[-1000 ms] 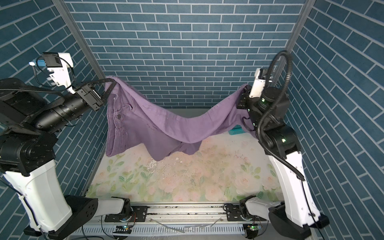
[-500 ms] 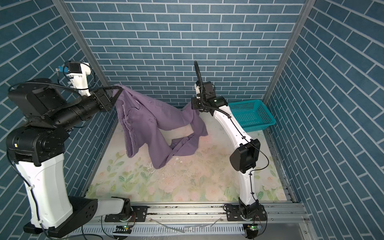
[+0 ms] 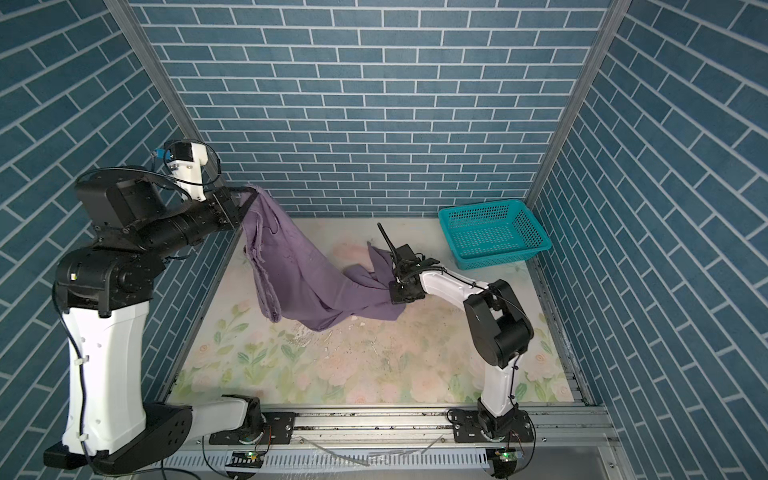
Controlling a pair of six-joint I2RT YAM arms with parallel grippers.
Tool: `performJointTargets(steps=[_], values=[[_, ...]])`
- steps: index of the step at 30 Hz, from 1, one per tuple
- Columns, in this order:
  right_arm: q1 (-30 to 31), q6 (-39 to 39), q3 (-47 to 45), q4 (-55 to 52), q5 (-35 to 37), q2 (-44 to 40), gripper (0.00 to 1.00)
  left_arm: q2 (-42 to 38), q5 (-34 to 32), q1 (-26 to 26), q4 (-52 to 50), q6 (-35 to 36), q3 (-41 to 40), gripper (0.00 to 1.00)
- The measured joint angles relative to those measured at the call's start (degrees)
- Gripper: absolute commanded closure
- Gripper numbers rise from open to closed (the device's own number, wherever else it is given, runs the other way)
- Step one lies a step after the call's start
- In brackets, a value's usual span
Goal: Fold and stack the trousers
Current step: Flatten out the trousers at the center of the table.
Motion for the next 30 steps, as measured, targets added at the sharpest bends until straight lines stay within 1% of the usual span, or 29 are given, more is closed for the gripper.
performJointTargets(steps=[3,5,8,11,15,19,21,24,28,30], values=[[-4.04,2.51,-8.28,-0.59,4.28,-14.56,1.0,-1.75,0.39,0.0,2.47,-1.05,-6.27,1.0],[-8.28,4.63,-12.66,-1.84,8.68,-25.86,1.0,-1.62,1.03,0.0,3.61,-1.68,-9.46,1.0],[-13.6,6.86,-15.52,-6.1,15.76,-39.32,1.0,-1.14,1.53,0.02,5.16,-2.19,-14.16,1.0],[-17.75,7.56,-14.88,-9.81,21.29,-47.36,1.0,-1.84,1.64,0.04,6.1,-2.58,-20.09,1.0],[-21.35,7.34,-10.05,-13.97,26.73,-49.46,1.0,-4.13,1.33,0.07,5.05,-2.54,-26.71,1.0],[-22.34,5.57,-2.4,-14.47,31.54,-47.52,1.0,-7.56,-0.98,0.33,0.42,-1.16,-27.98,1.0],[-22.51,4.22,0.94,-13.84,33.75,-46.97,1.0,-9.68,-3.04,0.44,-3.02,-0.46,-26.69,1.0],[-22.97,1.79,4.46,-11.04,37.94,-46.71,1.0,-12.59,-5.49,0.44,-8.22,0.15,-22.23,1.0],[-23.28,-1.77,5.7,-6.45,42.95,-46.71,1.0,-15.17,-6.4,0.44,-13.29,0.13,-14.51,1.0],[-23.34,-3.08,5.7,-4.68,44.26,-46.62,1.0,-15.93,-6.36,0.44,-14.84,0.04,-12.24,1.0]])
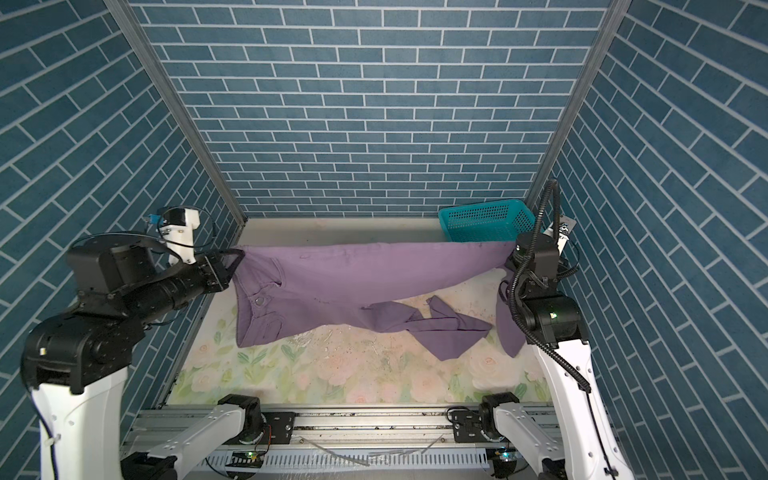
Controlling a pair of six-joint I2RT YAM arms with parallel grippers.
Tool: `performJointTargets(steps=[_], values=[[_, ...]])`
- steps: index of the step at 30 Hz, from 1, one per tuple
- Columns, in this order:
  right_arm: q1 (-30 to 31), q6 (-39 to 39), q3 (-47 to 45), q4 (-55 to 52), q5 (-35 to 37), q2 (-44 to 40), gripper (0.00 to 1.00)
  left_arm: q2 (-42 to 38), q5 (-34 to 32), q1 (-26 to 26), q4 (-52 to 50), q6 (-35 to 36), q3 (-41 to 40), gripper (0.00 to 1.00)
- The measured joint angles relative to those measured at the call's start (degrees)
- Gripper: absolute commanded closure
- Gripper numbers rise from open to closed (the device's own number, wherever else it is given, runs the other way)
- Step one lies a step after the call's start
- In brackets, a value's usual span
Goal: Fold and stack the trousers
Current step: Flatten out the trousers at the center of the table.
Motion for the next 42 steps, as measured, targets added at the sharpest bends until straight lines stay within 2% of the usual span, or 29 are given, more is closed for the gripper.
performJointTargets(steps=[3,7,10,14,16,22,27,28,30,32,34,38,42], values=[[0.0,-1.01,0.0,1.62,0.83,0.61,1.0,-0.26,-0.42,0.0,-0.72,-0.24,-0.59,1.0],[0.0,-1.95,-0.2,3.17,1.07,2.16,1.0,1.88,-2.12,0.44,-0.31,0.28,-6.58,1.0],[0.0,-2.71,-0.66,5.11,-0.33,4.33,1.0,6.58,-1.53,4.35,1.29,1.36,-11.13,1.0],[0.02,-2.21,-1.86,8.07,-6.95,10.78,1.0,14.88,3.5,12.92,8.48,-0.04,-18.8,1.0],[0.15,-0.98,-3.72,9.86,-11.28,14.88,1.0,18.49,3.5,15.15,11.65,-1.49,-22.53,1.0],[0.68,3.17,-9.55,12.35,-20.26,24.59,1.0,24.74,-0.24,16.83,17.88,-5.95,-27.76,1.0],[0.83,3.39,-10.84,13.05,-24.5,24.15,1.0,25.31,-1.88,17.92,20.24,-7.19,-27.76,1.0],[0.98,3.32,-10.84,13.11,-25.57,23.93,0.94,25.16,-2.36,18.21,20.33,-7.28,-27.76,1.0],[1.62,2.71,-10.84,12.96,-28.0,23.89,0.76,24.63,-3.56,18.82,20.28,-7.26,-27.76,1.0],[2.54,1.46,-10.6,11.87,-30.38,24.94,0.53,23.69,-5.01,20.0,20.0,-7.13,-27.76,1.0],[4.7,0.0,-8.72,8.41,-31.47,28.2,0.46,22.62,-5.66,21.86,19.71,-6.99,-27.76,1.0],[10.95,-2.25,-5.11,1.6,-33.07,36.81,0.43,21.14,-5.86,26.16,19.08,-6.36,-27.76,1.0],[13.29,-1.53,-6.54,-5.46,-34.29,37.99,0.5,21.49,-5.38,29.31,19.12,-5.92,-27.76,1.0]])
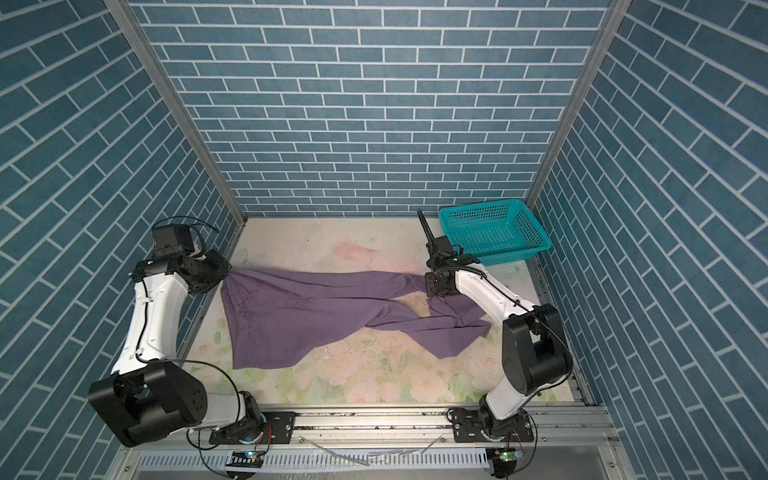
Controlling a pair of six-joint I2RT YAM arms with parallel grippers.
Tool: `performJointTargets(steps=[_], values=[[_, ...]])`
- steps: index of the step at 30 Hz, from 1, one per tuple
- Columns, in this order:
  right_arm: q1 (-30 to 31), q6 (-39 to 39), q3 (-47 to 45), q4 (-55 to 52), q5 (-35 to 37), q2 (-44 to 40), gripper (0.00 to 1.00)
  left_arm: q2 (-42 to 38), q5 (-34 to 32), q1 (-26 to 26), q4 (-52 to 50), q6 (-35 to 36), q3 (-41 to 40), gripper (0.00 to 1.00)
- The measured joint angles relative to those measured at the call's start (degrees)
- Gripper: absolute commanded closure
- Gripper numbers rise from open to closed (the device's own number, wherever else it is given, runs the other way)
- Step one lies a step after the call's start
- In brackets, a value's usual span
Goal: Fold and stack the trousers
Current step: Flatten out the trousers at the center of the table.
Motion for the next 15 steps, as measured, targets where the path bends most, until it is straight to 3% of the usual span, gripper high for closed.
performJointTargets(steps=[8,15], values=[[-4.02,5.44,-8.92,-6.12,3.82,-6.47,0.53,4.81,3.91,3.02,1.92,0.37,-0.13,1.0],[-6.56,6.45,-9.75,-4.2,4.24,-1.9,0.53,5.25,5.55,3.26,2.8,0.39,-1.2,1.0]])
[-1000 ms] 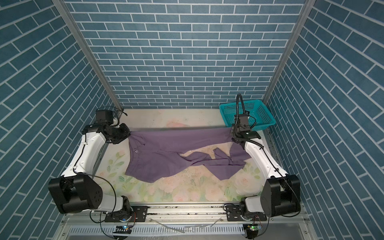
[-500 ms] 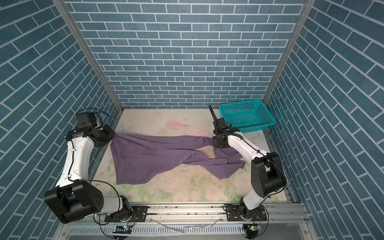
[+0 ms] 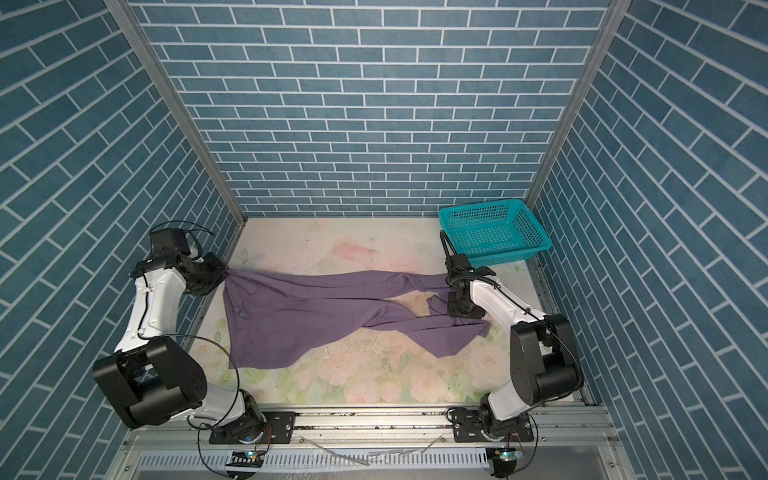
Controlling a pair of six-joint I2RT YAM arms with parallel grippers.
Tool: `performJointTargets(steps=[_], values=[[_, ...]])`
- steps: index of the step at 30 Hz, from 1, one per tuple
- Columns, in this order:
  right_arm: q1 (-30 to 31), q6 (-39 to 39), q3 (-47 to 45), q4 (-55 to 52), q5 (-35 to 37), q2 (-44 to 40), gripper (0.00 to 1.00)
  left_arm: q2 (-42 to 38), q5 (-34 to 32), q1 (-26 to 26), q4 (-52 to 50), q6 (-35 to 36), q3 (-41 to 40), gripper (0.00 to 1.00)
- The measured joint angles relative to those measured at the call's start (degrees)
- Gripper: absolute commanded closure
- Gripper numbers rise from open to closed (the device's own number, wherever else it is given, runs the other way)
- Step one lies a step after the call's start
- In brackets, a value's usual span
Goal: Fold and stack the trousers
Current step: Flatten out the trousers at the center of the table.
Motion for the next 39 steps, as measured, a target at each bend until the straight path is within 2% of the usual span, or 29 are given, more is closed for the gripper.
performJointTargets(steps=[5,7,8,9,11,12,16,18,21,27,35,39], values=[[-0.5,-0.02,0.0,2.91,-0.09,6.6,0.53,-0.37,-0.04,0.02,0.5,0.07,-0.61,1.0],[-0.68,-0.04,0.28,3.48,-0.2,7.78,0.57,-0.37,-0.02,0.02,0.79,0.09,-0.76,1.0],[-0.85,-0.02,0.31,3.96,-0.33,7.78,0.6,-0.37,0.02,0.02,0.85,0.11,-0.79,1.0],[-1.05,-0.02,0.31,4.59,-0.55,7.89,0.69,-0.37,0.13,0.02,0.96,0.11,-0.79,1.0],[-1.64,-0.22,0.26,6.34,-0.87,7.96,0.96,-0.37,0.33,0.02,1.07,0.13,-0.79,1.0],[-2.16,-0.15,0.22,7.5,-1.03,7.96,1.0,-0.37,0.39,0.02,1.05,0.15,-0.79,1.0],[-5.01,0.0,0.17,9.84,-0.52,6.03,1.0,-0.37,0.72,0.0,1.03,0.2,-0.79,1.0],[-6.16,0.0,0.07,9.79,0.66,2.38,1.0,-0.39,0.92,-0.22,0.94,0.2,-0.79,1.0],[-7.85,-0.04,0.09,8.7,4.07,-7.78,1.0,-1.44,1.03,-0.76,0.92,0.22,-1.55,1.0],[-10.93,0.44,0.52,3.69,11.15,-28.59,1.0,-8.61,0.98,-1.16,-2.1,1.16,-4.72,1.0],[-11.5,8.22,0.94,-5.42,15.69,-54.05,1.0,-20.76,0.55,-1.22,-8.83,2.82,-7.93,1.0],[-11.58,11.78,2.78,-8.79,18.6,-61.68,1.0,-24.37,-0.37,-1.25,-13.79,3.21,-7.39,1.0]])
